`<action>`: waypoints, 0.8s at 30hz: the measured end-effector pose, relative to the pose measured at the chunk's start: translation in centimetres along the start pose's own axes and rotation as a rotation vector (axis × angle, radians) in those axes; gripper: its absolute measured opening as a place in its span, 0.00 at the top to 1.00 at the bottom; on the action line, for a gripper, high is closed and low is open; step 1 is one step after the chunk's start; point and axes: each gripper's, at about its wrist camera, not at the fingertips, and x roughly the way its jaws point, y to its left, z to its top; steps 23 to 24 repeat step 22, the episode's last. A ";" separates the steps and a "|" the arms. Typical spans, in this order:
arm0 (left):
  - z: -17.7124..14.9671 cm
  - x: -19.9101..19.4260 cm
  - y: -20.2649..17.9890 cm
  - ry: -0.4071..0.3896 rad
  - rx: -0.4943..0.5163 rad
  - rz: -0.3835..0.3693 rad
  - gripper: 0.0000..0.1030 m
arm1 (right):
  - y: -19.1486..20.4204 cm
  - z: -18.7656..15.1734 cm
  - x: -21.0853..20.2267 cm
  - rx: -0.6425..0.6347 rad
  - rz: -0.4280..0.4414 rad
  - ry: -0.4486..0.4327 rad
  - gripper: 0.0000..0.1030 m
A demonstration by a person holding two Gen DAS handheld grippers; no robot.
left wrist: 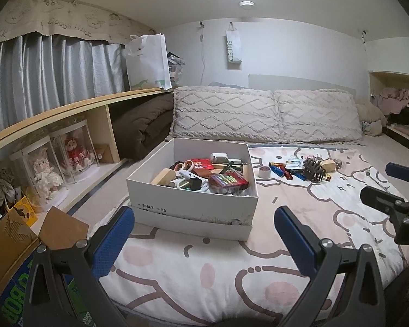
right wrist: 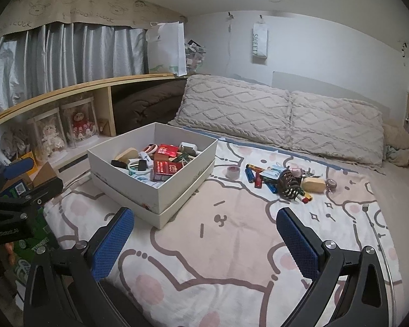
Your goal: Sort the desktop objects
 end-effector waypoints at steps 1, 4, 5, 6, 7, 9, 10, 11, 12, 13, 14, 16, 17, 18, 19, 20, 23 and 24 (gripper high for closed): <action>0.0 0.0 0.0 0.000 0.001 0.000 0.00 | 0.0 0.0 0.0 0.001 -0.001 0.001 0.00; 0.0 0.0 -0.1 0.001 0.000 -0.009 0.00 | -0.1 -0.1 0.0 0.002 0.000 0.005 0.00; 0.0 0.0 -0.1 0.001 -0.001 -0.010 0.00 | -0.1 -0.1 0.1 -0.001 -0.005 0.005 0.00; 0.0 0.0 -0.1 0.001 -0.001 -0.010 0.00 | -0.1 -0.1 0.1 -0.005 -0.011 0.006 0.00; 0.0 0.0 -0.1 0.001 -0.001 -0.009 0.00 | -0.1 -0.1 0.1 -0.008 -0.014 0.006 0.00; -0.1 0.0 -0.1 0.002 0.002 -0.006 0.00 | -0.2 -0.2 0.1 -0.005 -0.011 0.008 0.00; -0.1 0.0 -0.1 0.003 0.002 -0.004 0.00 | -0.2 -0.2 0.1 -0.003 -0.010 0.009 0.00; -0.1 0.0 -0.2 0.004 0.001 -0.004 0.00 | -0.2 -0.3 0.1 -0.002 -0.010 0.010 0.00; -0.1 0.0 -0.2 0.006 0.000 -0.004 0.00 | -0.3 -0.3 0.2 -0.002 -0.012 0.012 0.00; -0.1 0.0 -0.1 0.006 -0.001 -0.005 0.00 | -0.3 -0.4 0.2 -0.002 -0.013 0.014 0.00; -0.1 0.0 -0.1 0.006 -0.003 -0.005 0.00 | -0.3 -0.4 0.3 -0.001 -0.012 0.017 0.00; -0.2 -0.1 0.0 -0.005 -0.018 -0.010 0.00 | -0.3 -0.5 0.4 0.000 -0.009 0.022 0.00; -0.2 -0.1 0.0 -0.010 -0.025 -0.014 0.00 | -0.3 -0.6 0.5 -0.001 -0.010 0.023 0.00; -0.2 -0.2 0.1 -0.010 -0.030 -0.017 0.00 | -0.3 -0.6 0.5 -0.001 -0.011 0.025 0.00; -0.3 -0.2 0.1 -0.010 -0.030 -0.017 0.00 | -0.3 -0.7 0.5 -0.001 -0.011 0.027 0.00; -0.3 -0.2 0.1 -0.010 -0.026 -0.012 0.00 | -0.2 -0.7 0.6 -0.001 -0.011 0.029 0.00; -0.3 -0.1 0.1 -0.007 -0.021 -0.003 0.00 | -0.2 -0.8 0.7 0.001 -0.011 0.030 0.00; -0.3 -0.1 0.1 -0.007 -0.021 -0.003 0.00 | -0.2 -0.8 0.7 0.001 -0.011 0.030 0.00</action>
